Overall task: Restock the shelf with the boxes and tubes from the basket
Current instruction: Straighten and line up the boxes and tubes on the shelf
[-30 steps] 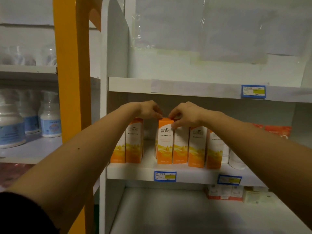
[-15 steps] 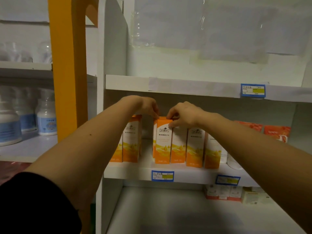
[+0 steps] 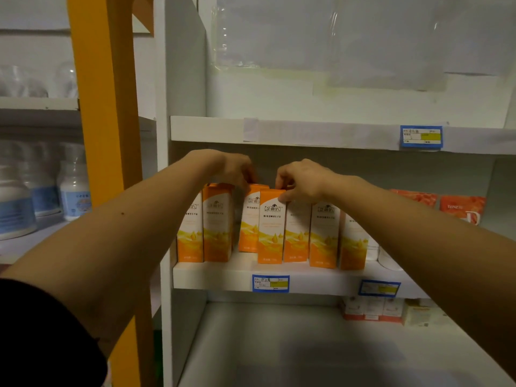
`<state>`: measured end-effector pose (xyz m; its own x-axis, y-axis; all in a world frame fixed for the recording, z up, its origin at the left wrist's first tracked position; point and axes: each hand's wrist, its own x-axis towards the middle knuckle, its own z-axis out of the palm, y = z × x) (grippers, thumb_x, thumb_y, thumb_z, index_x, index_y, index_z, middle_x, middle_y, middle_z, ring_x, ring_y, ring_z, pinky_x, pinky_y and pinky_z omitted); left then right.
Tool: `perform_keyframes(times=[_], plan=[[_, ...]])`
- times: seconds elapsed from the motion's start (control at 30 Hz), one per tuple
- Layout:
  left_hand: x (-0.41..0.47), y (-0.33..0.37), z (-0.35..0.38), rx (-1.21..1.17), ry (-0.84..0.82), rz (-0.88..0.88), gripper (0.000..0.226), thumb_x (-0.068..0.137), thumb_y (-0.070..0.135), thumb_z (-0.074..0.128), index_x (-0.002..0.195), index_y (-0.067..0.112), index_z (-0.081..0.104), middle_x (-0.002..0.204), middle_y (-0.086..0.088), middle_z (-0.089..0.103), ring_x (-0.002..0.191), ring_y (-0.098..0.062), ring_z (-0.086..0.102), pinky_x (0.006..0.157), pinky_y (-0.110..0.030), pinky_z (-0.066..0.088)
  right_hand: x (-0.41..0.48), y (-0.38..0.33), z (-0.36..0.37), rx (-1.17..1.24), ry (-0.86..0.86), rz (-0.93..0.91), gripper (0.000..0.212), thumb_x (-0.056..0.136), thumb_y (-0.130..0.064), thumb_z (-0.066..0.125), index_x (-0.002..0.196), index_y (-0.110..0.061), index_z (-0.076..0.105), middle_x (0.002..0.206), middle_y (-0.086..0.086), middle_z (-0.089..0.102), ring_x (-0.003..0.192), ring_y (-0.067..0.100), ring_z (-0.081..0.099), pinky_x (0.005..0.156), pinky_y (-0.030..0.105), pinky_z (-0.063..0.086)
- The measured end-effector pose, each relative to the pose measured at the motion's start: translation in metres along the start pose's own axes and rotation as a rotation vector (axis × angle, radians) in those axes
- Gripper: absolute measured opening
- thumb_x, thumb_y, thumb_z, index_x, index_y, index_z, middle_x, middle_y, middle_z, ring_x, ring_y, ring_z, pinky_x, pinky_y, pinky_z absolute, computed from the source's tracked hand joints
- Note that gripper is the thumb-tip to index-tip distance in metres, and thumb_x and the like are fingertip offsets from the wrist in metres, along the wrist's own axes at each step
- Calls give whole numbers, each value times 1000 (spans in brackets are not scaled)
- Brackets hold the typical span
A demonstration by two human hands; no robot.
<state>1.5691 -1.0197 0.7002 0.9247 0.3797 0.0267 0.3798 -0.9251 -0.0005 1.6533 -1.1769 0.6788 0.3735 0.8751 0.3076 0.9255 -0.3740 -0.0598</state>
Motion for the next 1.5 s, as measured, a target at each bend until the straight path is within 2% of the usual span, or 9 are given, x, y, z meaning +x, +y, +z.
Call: perform_keyframes(times=[0.3,0.53,0.7,0.8,1.07,1.3,1.4,1.5], plan=[[-3,-10,4,-32,13,-31,40,90,17,55,129,16,53,129,-6,57,116,-27,57,101,-44,49,3,-2,1,-1,-8,-6,25,84,-24,65,107,-16,58,118,6,61,109,24,57,94,40,50],[-8,-8,2,-123,15,-93,35,95,16,43,129,16,53,134,-8,54,120,-28,54,105,-44,44,5,-7,2,-101,-28,-5,45,88,-29,60,130,-16,51,128,6,58,117,24,55,99,38,46],[-18,-9,-2,-173,151,-126,38,96,13,41,133,11,50,141,-8,49,130,-27,45,109,-36,35,7,-15,1,-41,-12,-7,36,88,-29,60,123,-18,58,123,5,63,108,22,59,90,35,50],[-22,-15,-4,-187,213,-128,39,96,7,37,133,9,50,143,-9,47,133,-25,42,111,-35,32,12,-21,4,28,15,4,36,87,-29,61,121,-17,59,121,6,62,102,24,62,88,39,54],[-27,-25,1,-180,225,-118,41,95,3,36,134,8,49,143,-11,48,134,-26,42,115,-39,33,21,-38,17,126,62,18,35,85,-29,64,119,-20,60,124,5,62,113,23,57,97,41,48],[-29,-26,0,-182,240,-98,41,94,1,37,133,7,50,142,-11,48,133,-26,43,114,-38,34,22,-38,23,142,120,56,30,81,-33,69,109,-26,62,122,2,62,113,23,57,92,39,49],[-28,-21,0,-188,248,-84,40,94,2,37,132,7,50,141,-11,48,133,-26,43,114,-39,34,17,-36,17,119,126,39,32,84,-37,64,114,-27,62,126,2,60,115,24,55,87,36,45],[-26,-12,1,-191,251,-64,39,95,5,39,132,7,51,141,-11,49,131,-26,44,112,-37,35,9,-25,5,92,158,39,29,89,-35,57,116,-27,61,129,1,58,112,26,57,89,38,49]])
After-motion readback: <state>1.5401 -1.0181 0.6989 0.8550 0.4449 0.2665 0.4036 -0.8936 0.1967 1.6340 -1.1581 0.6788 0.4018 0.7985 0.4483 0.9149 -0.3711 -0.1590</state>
